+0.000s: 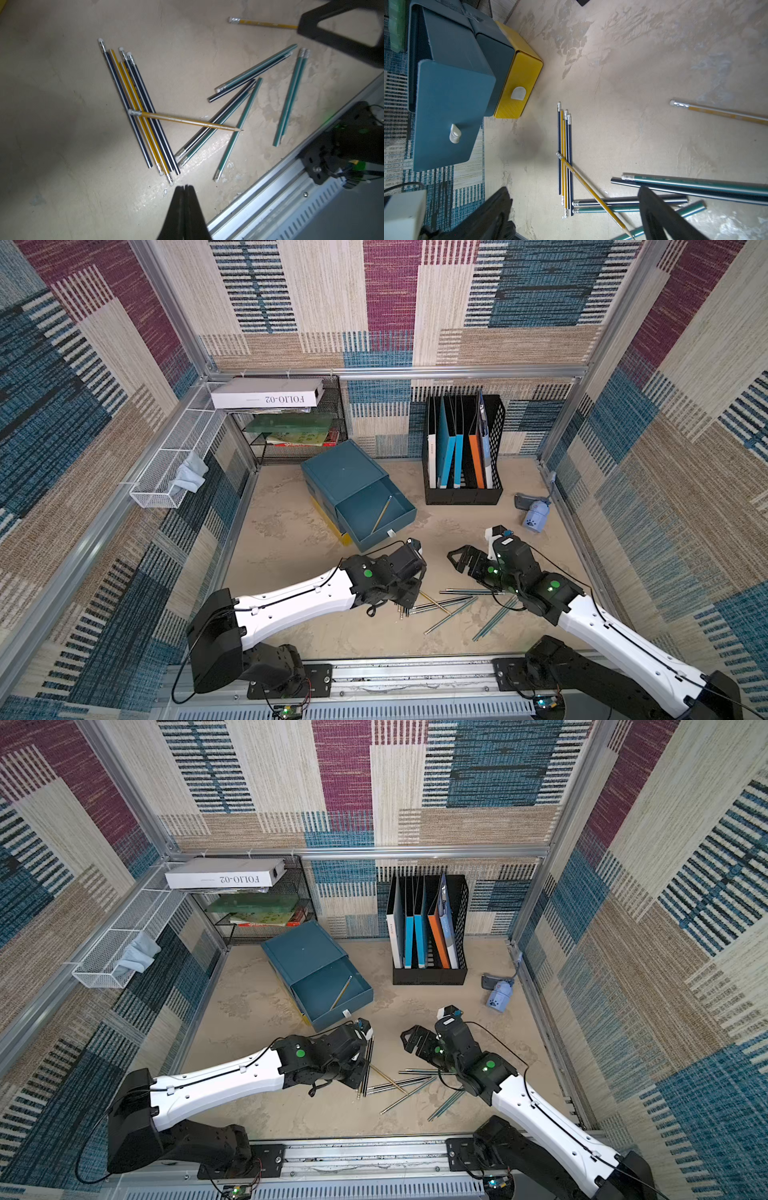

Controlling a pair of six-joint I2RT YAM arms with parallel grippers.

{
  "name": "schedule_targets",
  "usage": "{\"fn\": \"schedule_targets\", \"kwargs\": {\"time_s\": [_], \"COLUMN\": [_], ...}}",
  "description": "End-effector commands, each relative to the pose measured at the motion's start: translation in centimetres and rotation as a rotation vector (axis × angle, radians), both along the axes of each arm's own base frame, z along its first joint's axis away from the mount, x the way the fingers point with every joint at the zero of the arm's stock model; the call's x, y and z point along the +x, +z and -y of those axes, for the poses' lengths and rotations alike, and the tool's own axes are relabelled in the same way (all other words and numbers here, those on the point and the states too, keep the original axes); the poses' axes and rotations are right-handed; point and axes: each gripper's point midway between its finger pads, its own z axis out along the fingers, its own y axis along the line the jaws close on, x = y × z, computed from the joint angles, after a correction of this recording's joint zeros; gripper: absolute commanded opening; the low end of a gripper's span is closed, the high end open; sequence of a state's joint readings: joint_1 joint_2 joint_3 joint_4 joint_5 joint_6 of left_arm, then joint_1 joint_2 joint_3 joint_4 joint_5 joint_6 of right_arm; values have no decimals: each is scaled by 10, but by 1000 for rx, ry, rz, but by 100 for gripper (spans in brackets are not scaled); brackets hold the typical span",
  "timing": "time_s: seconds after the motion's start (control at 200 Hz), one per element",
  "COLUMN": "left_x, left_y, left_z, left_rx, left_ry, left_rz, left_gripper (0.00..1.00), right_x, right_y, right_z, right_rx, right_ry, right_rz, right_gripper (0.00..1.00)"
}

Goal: Please place the pencils in the drawer according to their color
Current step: Adjust the pencil at the center of the board.

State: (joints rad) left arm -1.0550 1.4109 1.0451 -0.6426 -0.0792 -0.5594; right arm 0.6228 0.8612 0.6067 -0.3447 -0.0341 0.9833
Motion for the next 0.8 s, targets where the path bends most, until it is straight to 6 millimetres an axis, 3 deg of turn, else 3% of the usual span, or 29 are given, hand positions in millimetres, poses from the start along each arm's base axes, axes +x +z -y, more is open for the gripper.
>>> {"fn": "schedule_targets", "kwargs": {"time_s": [0.0, 0.11, 0.27, 0.561, 0.791], "left_x": [-2, -1, 5, 15, 15], "left_y": [-13, -13, -2, 14, 28], "left_z": [-17, -31, -47, -78, -92], "left_rx": [52, 52, 48, 17, -58], "left_ry": [59, 121, 214, 424, 494], "left_rz": [-16, 11, 55, 77, 87], "left_gripper": [25, 44, 58, 62, 65], "right_x": [-7, -19, -26, -13, -16], "right_y": [1, -15, -32, -49, -71], "right_z": [-19, -33, -41, -44, -47], "right_rx": [15, -25, -92, -230, -362], "right_ry": [140, 288, 413, 458, 513], "right_rz": [8, -49, -99, -128, -171], "right_gripper": [99, 100, 100, 92, 84]}}
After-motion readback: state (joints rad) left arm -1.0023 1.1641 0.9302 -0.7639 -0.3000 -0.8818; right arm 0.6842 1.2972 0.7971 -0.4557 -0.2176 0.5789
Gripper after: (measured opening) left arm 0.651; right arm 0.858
